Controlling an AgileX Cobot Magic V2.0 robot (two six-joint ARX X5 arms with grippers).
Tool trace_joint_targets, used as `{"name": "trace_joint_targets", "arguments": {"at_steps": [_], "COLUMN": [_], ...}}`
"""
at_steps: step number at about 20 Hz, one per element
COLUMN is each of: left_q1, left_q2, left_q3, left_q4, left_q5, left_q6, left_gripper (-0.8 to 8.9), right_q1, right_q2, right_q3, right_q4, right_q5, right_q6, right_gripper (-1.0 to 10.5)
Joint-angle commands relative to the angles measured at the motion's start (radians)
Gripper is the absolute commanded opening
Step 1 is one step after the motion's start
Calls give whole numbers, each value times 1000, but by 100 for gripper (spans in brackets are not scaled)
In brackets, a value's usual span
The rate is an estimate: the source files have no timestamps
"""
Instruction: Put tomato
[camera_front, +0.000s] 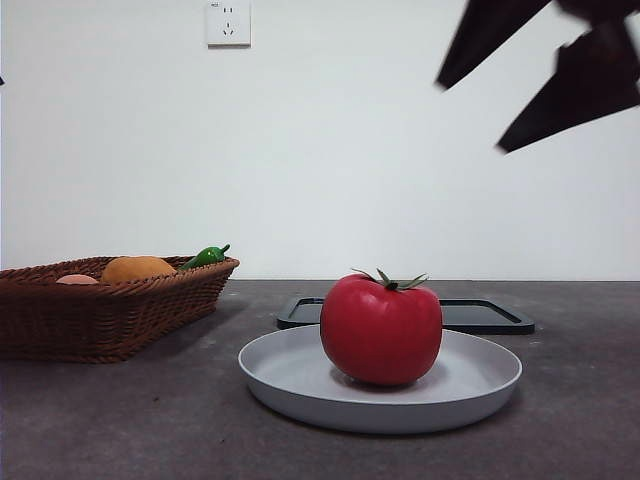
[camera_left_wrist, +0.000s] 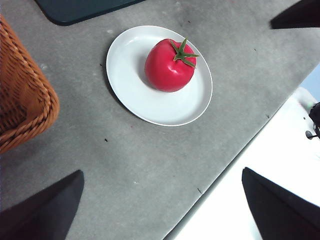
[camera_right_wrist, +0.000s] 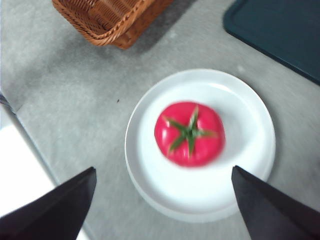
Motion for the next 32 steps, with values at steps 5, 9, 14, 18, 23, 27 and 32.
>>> {"name": "trace_joint_targets", "arguments": {"at_steps": [5,9,14,18,23,27,32], "left_q1": [-4,-4,-4,-4,-4,-4,-4], "left_q2": [6,6,6,6,6,6,6], "left_q3": [22,22,22,22,22,22,22], "left_q4": [20,23,23,23,23,23,23], "left_q5": [6,6,6,5,5,5,5], "left_q6": [8,8,8,8,8,8,8], "left_gripper": [499,499,499,497,496,496,496], "right_q1": [76,101,122,137,154,165,174], "right_q2": [197,291,360,399,455,489,496], "right_q3": [19,19,19,19,19,19,19], "right_q4": [140,214,258,278,288,292,292], "right_q5": [74,84,136,135,149,171,187], "right_q6": [2,2,2,2,2,2,2], "right_gripper": [433,433,488,502,504,503,290]}}
